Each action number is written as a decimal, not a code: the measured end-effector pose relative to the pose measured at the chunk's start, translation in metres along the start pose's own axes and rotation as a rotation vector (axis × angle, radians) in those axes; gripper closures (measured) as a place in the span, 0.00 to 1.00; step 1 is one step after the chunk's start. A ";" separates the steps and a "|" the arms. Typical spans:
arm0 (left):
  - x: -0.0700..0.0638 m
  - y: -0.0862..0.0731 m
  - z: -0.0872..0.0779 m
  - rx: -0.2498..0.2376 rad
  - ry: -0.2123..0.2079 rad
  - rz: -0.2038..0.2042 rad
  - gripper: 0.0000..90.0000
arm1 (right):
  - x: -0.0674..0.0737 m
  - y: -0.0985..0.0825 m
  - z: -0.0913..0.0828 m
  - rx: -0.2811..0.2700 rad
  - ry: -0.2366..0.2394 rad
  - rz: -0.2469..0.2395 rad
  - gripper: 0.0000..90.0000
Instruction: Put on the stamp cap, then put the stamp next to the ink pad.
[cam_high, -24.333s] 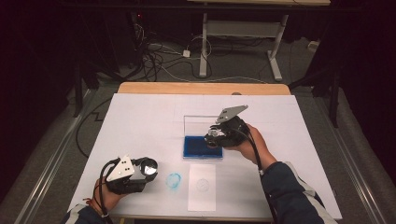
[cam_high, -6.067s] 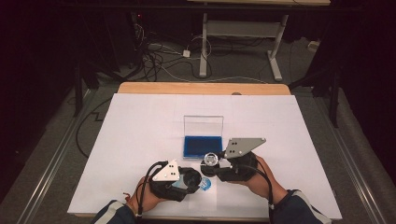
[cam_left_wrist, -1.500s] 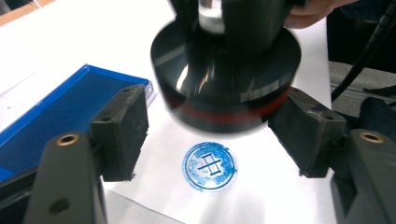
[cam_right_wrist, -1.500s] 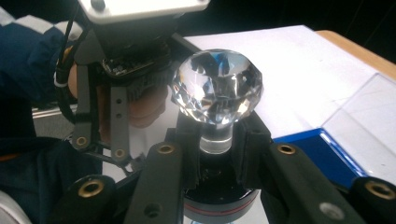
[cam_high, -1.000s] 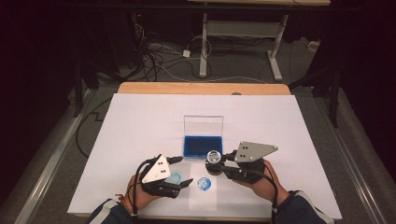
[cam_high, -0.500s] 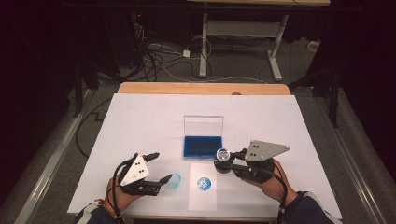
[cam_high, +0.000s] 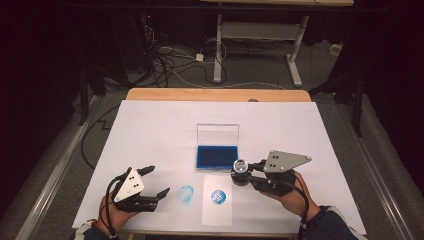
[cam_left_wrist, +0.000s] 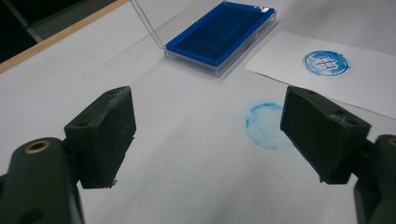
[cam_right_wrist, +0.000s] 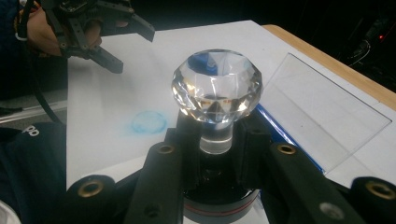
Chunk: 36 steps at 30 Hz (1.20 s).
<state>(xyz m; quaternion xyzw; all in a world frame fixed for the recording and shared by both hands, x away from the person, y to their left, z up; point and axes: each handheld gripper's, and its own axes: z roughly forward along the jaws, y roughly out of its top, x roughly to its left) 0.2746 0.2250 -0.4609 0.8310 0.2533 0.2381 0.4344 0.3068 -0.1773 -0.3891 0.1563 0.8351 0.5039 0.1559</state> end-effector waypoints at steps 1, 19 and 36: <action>0.000 -0.001 0.000 0.007 0.000 0.002 0.19 | 0.000 0.000 0.000 0.002 -0.004 -0.002 0.83; -0.002 -0.009 0.000 0.040 -0.014 -0.006 0.19 | -0.013 -0.005 -0.007 0.010 -0.042 0.021 0.83; -0.006 -0.010 0.004 0.062 -0.027 0.002 0.19 | -0.031 -0.013 -0.013 0.029 -0.123 0.039 0.83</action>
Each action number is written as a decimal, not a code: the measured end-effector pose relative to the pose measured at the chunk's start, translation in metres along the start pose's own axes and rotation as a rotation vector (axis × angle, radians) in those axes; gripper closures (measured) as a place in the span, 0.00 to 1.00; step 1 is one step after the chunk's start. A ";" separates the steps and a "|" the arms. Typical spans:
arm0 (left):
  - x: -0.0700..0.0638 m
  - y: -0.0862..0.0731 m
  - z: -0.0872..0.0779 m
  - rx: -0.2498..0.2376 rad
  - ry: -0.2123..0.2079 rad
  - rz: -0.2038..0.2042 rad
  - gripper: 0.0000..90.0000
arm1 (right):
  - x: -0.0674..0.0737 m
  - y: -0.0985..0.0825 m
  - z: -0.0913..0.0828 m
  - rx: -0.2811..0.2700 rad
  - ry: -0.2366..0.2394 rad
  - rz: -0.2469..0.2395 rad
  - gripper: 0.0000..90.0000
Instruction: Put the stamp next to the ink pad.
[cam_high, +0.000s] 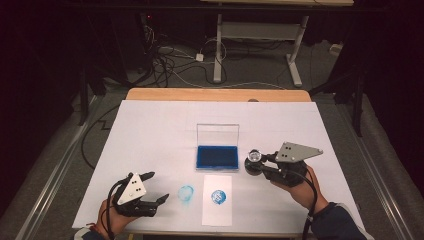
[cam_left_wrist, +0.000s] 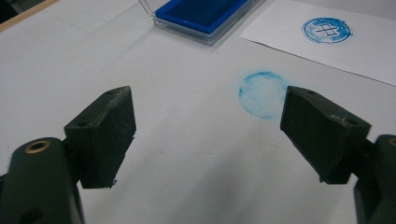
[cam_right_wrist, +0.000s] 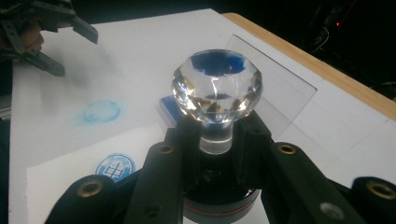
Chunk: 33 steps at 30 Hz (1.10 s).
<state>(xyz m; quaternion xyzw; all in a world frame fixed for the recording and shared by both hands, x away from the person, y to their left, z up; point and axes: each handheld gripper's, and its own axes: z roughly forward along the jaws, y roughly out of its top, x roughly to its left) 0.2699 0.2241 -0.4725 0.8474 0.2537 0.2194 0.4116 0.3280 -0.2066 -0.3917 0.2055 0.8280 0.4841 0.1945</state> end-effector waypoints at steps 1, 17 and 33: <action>0.000 0.000 0.000 0.000 0.002 0.001 0.19 | -0.001 -0.001 0.001 0.006 -0.007 0.001 0.83; -0.001 0.001 0.002 0.002 -0.007 0.006 0.19 | -0.030 -0.014 0.028 0.066 -0.057 0.065 0.83; -0.002 0.001 0.005 0.005 -0.011 0.009 0.19 | -0.055 -0.024 0.055 0.110 -0.104 0.125 0.83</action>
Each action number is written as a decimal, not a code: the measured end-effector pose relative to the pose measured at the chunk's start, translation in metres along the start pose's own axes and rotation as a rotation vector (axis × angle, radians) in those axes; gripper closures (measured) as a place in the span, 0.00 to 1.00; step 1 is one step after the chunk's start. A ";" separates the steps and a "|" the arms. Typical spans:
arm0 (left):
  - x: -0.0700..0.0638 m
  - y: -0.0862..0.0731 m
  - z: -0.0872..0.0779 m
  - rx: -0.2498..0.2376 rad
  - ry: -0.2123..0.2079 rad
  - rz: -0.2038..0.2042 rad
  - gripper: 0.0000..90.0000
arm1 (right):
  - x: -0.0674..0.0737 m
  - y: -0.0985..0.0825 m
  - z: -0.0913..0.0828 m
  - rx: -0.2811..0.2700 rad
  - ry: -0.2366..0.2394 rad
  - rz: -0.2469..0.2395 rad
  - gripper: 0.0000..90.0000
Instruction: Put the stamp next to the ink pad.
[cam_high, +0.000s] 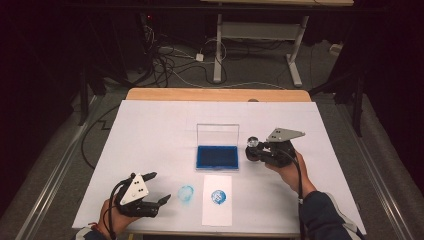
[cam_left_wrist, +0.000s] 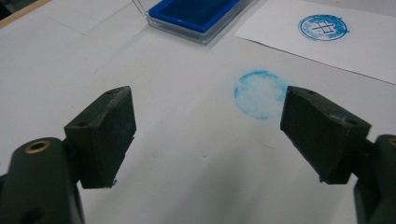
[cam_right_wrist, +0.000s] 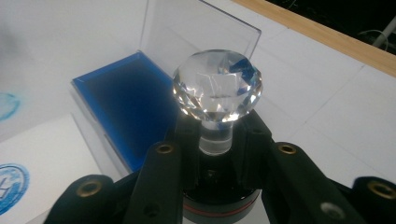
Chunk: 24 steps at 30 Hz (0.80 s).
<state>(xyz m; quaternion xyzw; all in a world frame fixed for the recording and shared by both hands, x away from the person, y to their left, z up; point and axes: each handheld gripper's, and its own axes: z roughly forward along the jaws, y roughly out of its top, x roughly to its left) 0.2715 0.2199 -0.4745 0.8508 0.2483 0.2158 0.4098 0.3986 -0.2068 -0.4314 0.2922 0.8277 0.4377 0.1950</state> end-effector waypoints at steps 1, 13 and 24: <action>0.000 0.000 0.000 0.002 0.001 0.001 0.19 | -0.001 0.000 0.002 0.006 -0.001 0.006 0.83; 0.000 0.000 0.000 0.003 0.000 0.003 0.19 | -0.002 -0.003 0.025 0.061 0.005 0.008 0.82; 0.000 0.000 0.000 -0.001 -0.002 0.005 0.19 | -0.003 -0.012 0.029 0.149 0.026 0.006 0.75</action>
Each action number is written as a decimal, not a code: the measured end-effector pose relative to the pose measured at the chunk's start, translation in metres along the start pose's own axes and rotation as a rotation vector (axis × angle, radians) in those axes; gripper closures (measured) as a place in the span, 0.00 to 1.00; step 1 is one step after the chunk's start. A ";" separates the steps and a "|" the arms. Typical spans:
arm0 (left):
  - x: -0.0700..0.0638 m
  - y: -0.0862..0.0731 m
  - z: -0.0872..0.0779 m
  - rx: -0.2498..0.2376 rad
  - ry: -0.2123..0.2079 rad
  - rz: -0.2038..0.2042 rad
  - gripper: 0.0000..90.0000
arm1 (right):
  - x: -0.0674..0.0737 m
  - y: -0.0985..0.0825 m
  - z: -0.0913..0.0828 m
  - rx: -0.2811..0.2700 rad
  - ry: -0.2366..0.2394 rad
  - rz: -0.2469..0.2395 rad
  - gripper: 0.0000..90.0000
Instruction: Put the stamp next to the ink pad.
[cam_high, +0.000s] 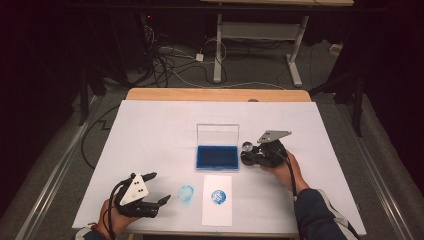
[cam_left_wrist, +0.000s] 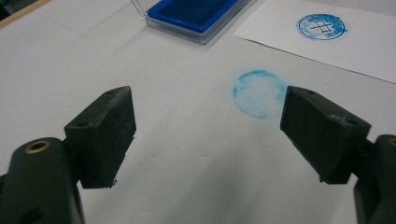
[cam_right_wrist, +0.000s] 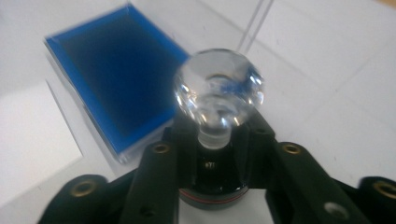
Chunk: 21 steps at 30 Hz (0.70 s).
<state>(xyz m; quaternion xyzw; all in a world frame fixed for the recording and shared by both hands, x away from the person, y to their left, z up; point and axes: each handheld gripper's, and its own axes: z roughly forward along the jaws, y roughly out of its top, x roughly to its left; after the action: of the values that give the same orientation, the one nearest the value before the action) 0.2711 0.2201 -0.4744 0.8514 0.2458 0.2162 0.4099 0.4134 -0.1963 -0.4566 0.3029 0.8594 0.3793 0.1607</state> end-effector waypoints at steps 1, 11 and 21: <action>0.000 0.000 0.000 0.000 0.000 0.000 0.19 | -0.001 -0.001 -0.001 -0.001 0.008 0.008 0.76; 0.000 0.001 0.001 0.003 -0.002 0.003 0.19 | 0.004 -0.001 -0.006 0.011 0.012 -0.011 0.61; 0.000 0.001 0.001 0.005 0.000 0.005 0.19 | 0.009 0.004 -0.013 -0.036 -0.016 -0.027 0.40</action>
<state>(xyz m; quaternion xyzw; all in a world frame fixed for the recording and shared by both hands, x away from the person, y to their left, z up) 0.2716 0.2188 -0.4739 0.8530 0.2440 0.2167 0.4074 0.4017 -0.1957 -0.4456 0.2914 0.8550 0.3902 0.1782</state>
